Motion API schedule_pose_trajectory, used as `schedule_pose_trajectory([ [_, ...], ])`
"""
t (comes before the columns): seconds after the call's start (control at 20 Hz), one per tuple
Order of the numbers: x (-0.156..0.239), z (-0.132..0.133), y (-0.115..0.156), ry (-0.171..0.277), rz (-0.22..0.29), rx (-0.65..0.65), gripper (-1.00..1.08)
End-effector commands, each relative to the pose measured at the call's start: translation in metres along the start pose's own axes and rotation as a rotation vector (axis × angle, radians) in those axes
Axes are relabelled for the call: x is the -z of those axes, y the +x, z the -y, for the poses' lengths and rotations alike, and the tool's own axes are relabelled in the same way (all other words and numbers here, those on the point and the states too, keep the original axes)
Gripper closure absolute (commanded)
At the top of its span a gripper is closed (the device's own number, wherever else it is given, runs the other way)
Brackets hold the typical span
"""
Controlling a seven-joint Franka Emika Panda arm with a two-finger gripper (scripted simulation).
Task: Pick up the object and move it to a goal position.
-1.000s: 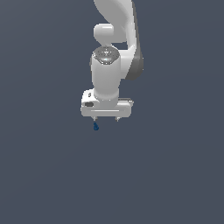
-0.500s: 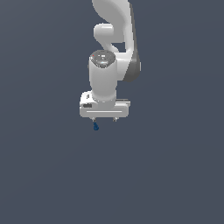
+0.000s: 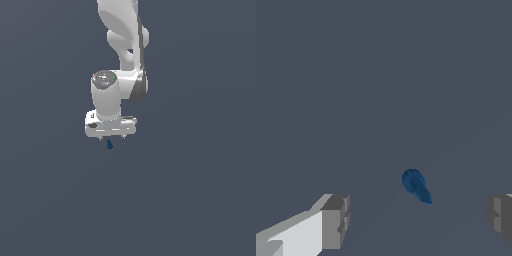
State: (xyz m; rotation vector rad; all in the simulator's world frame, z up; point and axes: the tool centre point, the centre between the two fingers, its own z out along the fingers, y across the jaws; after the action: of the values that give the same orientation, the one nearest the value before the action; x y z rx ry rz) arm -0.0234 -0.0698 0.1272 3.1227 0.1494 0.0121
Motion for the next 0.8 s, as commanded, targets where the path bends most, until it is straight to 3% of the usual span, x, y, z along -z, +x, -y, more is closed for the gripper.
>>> schedule_pose_trajectory([
  [0.0,-0.012,-0.008,-0.010,0.006,0.002,0.020,-0.92],
  [0.75,-0.037,-0.023,-0.029,0.015,0.007,0.053,-0.92],
])
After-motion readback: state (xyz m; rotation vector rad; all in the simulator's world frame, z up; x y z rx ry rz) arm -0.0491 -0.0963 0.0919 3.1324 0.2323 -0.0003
